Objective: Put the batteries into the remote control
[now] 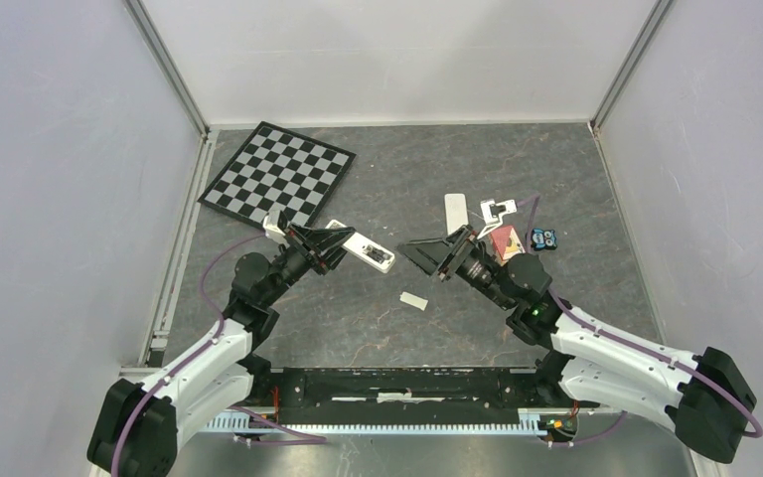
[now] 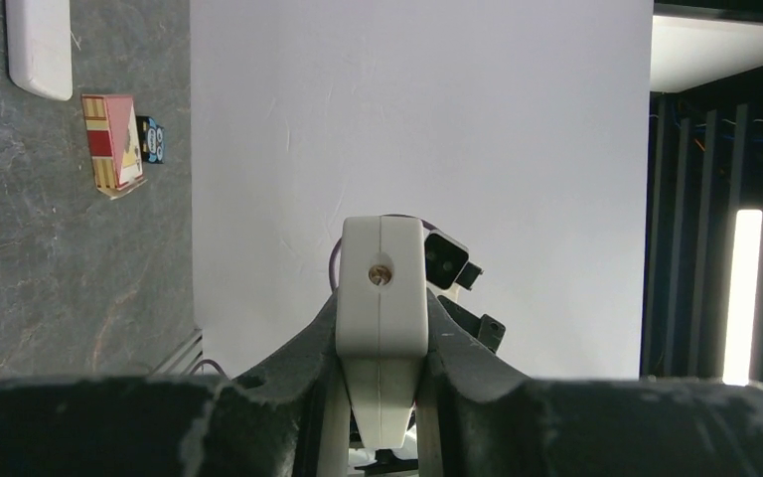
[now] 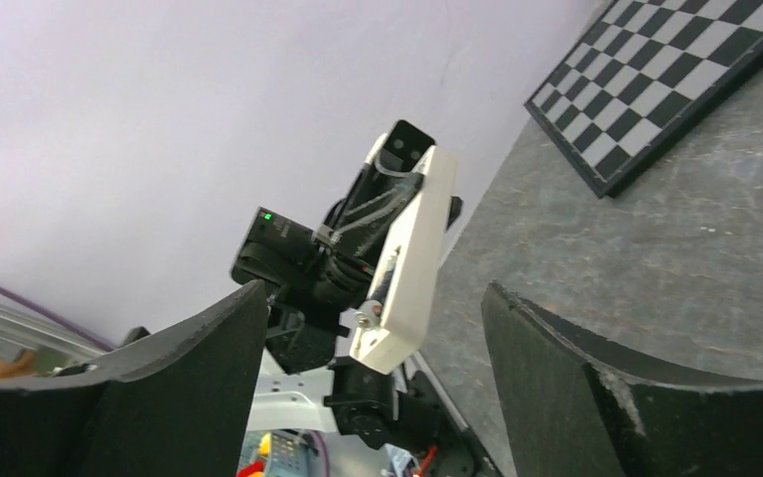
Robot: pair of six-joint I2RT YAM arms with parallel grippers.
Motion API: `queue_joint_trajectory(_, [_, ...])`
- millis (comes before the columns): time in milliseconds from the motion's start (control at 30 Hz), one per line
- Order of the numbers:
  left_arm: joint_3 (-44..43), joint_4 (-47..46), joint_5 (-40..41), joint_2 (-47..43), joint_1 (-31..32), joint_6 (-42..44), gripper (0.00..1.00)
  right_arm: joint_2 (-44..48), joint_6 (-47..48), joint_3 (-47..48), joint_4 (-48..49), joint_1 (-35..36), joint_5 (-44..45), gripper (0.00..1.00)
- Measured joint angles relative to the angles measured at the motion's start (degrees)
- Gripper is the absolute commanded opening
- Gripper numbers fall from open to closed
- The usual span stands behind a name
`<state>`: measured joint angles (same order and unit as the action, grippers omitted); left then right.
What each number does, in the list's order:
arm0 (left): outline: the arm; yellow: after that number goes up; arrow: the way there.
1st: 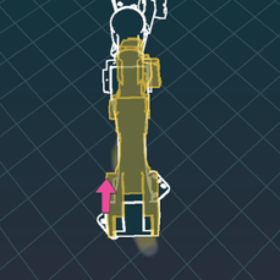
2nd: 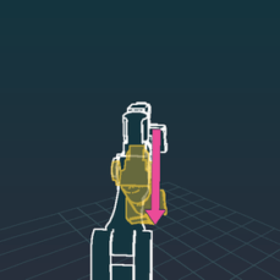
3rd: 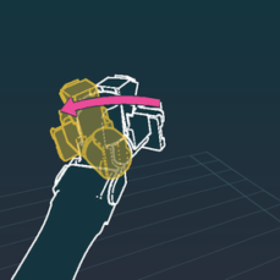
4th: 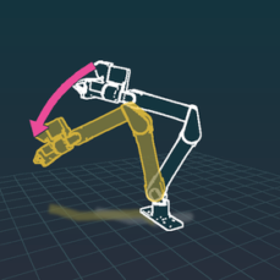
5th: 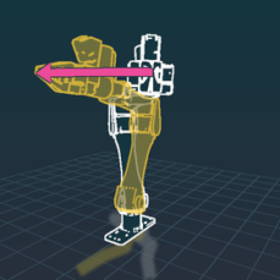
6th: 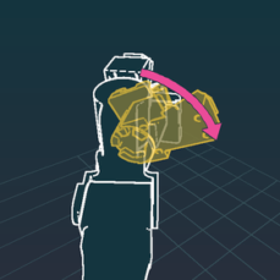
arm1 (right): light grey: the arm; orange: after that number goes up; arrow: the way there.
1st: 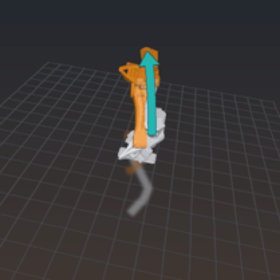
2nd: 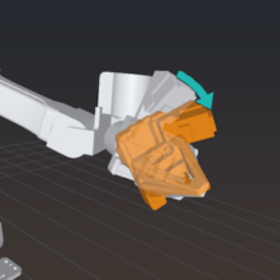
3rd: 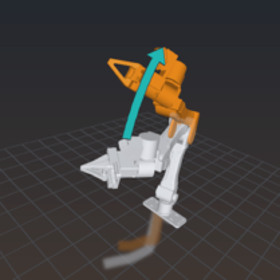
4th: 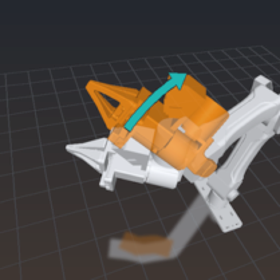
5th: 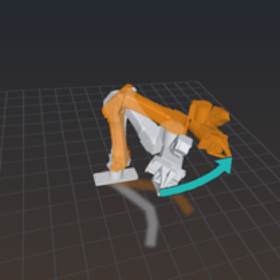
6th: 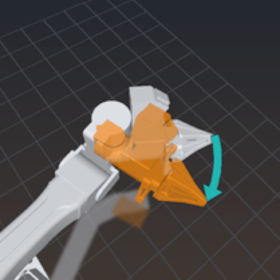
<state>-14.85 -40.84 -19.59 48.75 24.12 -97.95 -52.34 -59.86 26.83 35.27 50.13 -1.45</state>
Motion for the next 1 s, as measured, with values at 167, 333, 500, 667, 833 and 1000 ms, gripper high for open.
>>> queue_joint_trajectory(167, [0.02, -0.31, -0.02, 0.00, 0.00, -0.76, 0.02, -0.22, -1.64, -0.02, 1.55, 0.02, 0.02, 0.70])
queue_joint_trajectory(333, [0.04, -0.98, 0.00, -0.07, 0.00, -1.46, 0.02, -2.03, -1.77, -0.02, 1.88, 0.02, -0.72, 0.69])
queue_joint_trajectory(500, [0.13, -1.29, 0.00, -0.07, 0.00, -1.73, 0.02, -4.55, -1.86, -0.02, 2.40, 0.04, -2.23, 0.64])
queue_joint_trajectory(667, [0.24, -1.31, 0.00, -0.07, 0.00, -1.79, 0.02, -5.16, -1.86, -0.02, 2.95, 0.13, -2.64, 0.62])
queue_joint_trajectory(833, [0.24, -1.31, 0.00, -0.07, 0.00, -1.86, 0.02, -5.22, -1.90, -0.02, 3.78, 0.13, -2.67, 0.69])
queue_joint_trajectory(1000, [0.24, -1.33, 0.00, -0.07, 0.00, -1.88, 0.02, -5.22, -2.03, -0.02, 5.53, 0.13, -3.19, 0.71])
